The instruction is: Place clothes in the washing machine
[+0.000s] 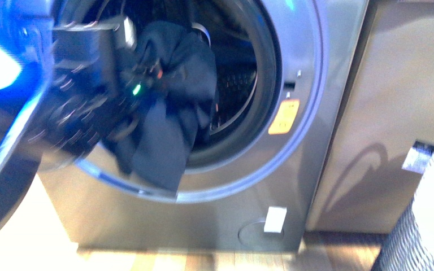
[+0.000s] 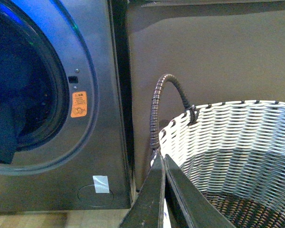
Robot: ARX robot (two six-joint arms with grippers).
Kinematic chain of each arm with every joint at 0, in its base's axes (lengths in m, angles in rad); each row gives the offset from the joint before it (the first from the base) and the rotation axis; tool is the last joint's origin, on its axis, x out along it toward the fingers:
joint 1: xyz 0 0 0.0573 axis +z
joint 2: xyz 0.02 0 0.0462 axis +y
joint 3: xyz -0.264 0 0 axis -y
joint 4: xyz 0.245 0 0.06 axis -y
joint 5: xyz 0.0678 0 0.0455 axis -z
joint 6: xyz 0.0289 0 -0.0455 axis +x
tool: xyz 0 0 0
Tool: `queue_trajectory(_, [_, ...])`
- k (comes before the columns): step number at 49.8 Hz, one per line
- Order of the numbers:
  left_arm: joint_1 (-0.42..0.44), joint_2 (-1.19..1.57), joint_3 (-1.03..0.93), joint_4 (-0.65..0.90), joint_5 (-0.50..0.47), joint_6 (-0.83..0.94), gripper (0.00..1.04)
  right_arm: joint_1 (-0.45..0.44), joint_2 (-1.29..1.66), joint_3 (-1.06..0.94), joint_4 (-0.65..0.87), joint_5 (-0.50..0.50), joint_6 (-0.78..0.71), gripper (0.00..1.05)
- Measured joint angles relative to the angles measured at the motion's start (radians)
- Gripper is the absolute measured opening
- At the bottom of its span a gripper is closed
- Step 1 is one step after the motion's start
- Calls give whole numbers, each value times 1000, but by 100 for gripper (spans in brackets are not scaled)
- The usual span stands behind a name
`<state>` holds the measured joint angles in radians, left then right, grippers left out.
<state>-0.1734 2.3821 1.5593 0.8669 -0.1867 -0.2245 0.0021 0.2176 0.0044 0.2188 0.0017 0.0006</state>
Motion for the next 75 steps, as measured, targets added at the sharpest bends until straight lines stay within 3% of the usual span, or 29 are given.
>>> queue_trajectory(10, [9,127,215,-29,-71,-29,15,0,-51,0,-48,0,0,2])
queue_trajectory(17, [10,188,333,-85,-86,-35,15,0,-182,1,-209,-1,0,2])
queue_trajectory(28, [7,289,519,-173,-133,-35,15,0,-213,1,-218,0,0,2])
queue_trajectory(47, [3,340,601,-259,-114,-41,15,0,-213,1,-218,-1,0,2])
queue_trajectory(53, [3,338,565,-323,-81,-45,35,0,-213,1,-218,0,-2,3])
queue_trajectory(67, [10,270,410,-308,-40,-52,81,0,-213,1,-218,0,-1,48])
queue_trajectory(71, [15,196,312,-254,-35,-52,100,0,-213,1,-218,0,-1,68])
queue_trajectory(75, [16,123,199,-197,-34,-45,98,0,-213,1,-218,0,-1,85])
